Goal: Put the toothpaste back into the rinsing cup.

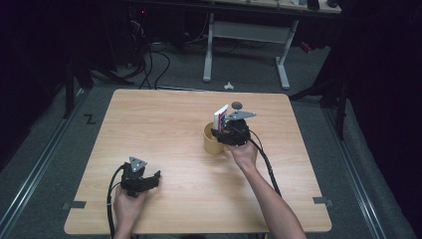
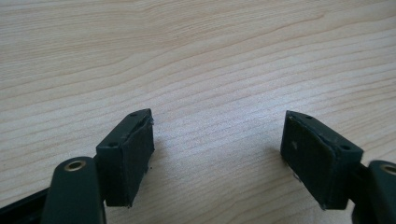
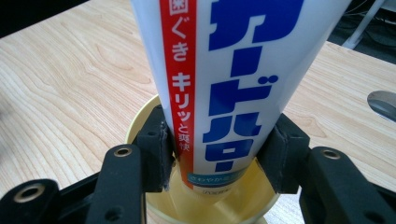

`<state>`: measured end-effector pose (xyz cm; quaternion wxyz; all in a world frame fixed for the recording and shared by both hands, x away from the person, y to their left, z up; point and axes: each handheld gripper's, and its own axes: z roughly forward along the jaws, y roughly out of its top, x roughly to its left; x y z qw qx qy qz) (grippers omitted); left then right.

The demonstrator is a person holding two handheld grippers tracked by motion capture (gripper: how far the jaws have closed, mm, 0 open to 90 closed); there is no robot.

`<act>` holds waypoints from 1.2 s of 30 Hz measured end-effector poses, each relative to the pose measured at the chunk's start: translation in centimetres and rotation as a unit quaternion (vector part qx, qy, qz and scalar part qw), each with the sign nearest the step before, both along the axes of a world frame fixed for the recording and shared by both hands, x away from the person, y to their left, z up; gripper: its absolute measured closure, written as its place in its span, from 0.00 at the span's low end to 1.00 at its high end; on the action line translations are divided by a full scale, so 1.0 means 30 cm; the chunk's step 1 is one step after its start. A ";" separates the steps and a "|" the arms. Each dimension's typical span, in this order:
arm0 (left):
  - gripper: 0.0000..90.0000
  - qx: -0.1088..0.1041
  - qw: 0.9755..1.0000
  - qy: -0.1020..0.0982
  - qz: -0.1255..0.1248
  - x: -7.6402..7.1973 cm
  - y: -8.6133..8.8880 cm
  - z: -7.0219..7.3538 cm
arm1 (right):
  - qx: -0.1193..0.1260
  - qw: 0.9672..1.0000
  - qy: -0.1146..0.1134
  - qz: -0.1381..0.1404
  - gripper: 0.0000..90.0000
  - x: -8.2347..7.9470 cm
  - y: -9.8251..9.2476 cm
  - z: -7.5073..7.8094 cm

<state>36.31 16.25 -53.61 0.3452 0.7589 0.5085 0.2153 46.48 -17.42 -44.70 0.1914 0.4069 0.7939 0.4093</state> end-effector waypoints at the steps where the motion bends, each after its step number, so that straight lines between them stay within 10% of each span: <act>1: 0.29 0.000 1.000 0.000 0.000 0.000 0.000 0.000 | -0.003 1.000 0.001 0.001 0.56 -0.001 0.003 0.000; 36: 0.29 0.004 1.000 -0.001 -0.003 -0.001 -0.004 0.000 | -0.020 1.000 0.015 -0.008 0.54 0.014 0.035 -0.020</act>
